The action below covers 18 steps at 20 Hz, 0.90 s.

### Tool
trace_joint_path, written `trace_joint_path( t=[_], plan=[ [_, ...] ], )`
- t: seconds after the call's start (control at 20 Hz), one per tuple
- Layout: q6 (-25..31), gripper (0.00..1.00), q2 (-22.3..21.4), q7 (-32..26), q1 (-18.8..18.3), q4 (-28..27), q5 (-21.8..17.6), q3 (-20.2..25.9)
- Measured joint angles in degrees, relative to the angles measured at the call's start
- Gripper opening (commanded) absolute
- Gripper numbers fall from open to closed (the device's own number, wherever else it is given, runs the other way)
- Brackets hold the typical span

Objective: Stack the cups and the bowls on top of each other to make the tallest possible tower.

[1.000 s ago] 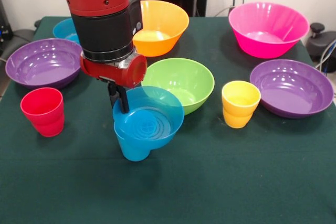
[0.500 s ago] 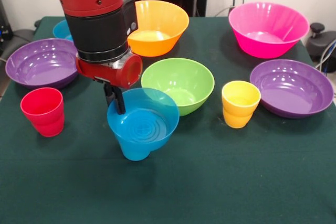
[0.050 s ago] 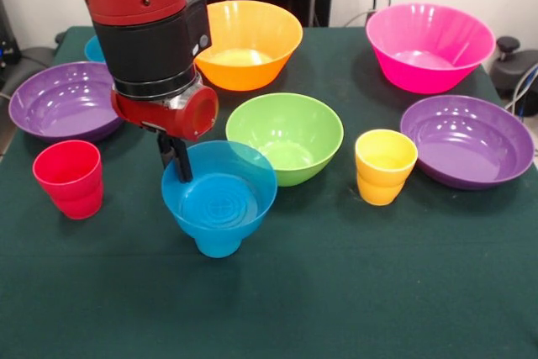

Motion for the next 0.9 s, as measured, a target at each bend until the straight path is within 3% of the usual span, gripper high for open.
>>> trace_joint_path(
  t=[0.9],
  plan=[
    [-0.01,0.0,-1.77,0.0,-0.31,4.5,-0.44,0.25]
  ],
)
